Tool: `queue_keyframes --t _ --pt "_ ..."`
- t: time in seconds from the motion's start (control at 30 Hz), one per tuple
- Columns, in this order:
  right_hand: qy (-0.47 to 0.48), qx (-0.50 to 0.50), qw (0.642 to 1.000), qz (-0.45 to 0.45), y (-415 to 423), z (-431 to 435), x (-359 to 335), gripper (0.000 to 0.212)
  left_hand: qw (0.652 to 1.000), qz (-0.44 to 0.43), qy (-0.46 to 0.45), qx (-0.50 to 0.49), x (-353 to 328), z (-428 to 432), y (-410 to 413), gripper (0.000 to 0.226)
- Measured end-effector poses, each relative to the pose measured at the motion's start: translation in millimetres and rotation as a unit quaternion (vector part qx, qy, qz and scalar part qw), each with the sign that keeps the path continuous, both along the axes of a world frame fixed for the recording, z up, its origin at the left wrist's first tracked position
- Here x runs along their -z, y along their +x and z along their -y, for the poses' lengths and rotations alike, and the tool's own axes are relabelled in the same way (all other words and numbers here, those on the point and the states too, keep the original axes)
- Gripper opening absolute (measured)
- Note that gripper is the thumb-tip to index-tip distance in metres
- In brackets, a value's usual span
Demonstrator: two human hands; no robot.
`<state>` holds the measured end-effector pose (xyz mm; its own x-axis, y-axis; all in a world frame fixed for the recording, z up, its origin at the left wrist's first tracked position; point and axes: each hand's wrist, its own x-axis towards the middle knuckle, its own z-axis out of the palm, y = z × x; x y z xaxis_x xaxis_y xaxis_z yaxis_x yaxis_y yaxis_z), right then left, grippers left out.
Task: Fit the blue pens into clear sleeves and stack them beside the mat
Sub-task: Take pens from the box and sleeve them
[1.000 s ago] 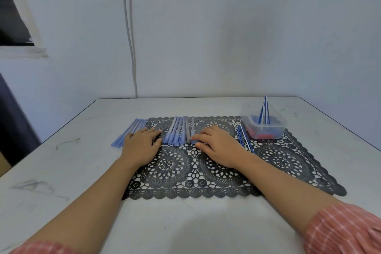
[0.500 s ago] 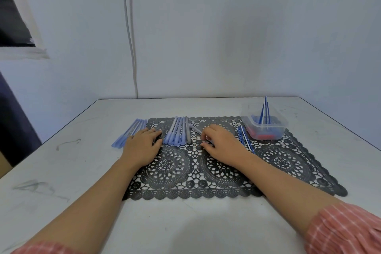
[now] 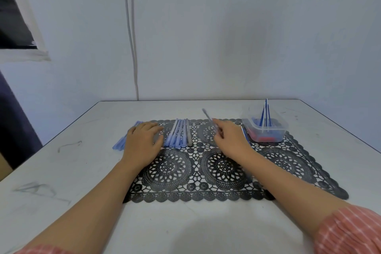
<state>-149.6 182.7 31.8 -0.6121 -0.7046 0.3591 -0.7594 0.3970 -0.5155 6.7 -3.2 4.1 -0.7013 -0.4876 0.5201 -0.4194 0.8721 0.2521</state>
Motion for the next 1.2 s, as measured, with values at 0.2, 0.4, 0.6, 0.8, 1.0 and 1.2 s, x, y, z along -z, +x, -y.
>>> queue_keyframes --t 0.2,0.4,0.6,0.8,1.0,1.2 --pt "-0.239 -0.066 0.948 0.197 16.4 -4.6 -17.1 0.015 0.989 -0.066 -0.088 0.098 -14.9 -29.2 -1.7 0.039" --pt "-0.289 -0.108 0.901 0.304 30.4 -2.3 -18.2 0.009 0.979 -0.088 -0.121 0.142 -17.2 -48.9 -4.1 0.036" --pt "-0.247 -0.163 0.889 0.349 32.6 -1.9 -12.8 0.021 0.967 -0.142 -0.133 0.165 -18.5 -54.7 -5.2 0.022" --pt "-0.247 -0.167 0.894 0.334 27.5 -1.2 -12.3 0.018 0.971 -0.136 -0.134 0.142 -19.7 -48.6 -2.2 0.025" --pt "-0.158 -0.086 0.979 0.096 10.5 -0.5 2.1 0.014 0.978 -0.113 -0.133 0.115 -16.6 -38.1 -2.1 0.032" --pt "-0.084 -0.083 0.925 -0.361 -0.5 3.6 10.8 0.04 0.978 -0.102 -0.136 0.121 -19.6 -39.6 -3.0 0.029"
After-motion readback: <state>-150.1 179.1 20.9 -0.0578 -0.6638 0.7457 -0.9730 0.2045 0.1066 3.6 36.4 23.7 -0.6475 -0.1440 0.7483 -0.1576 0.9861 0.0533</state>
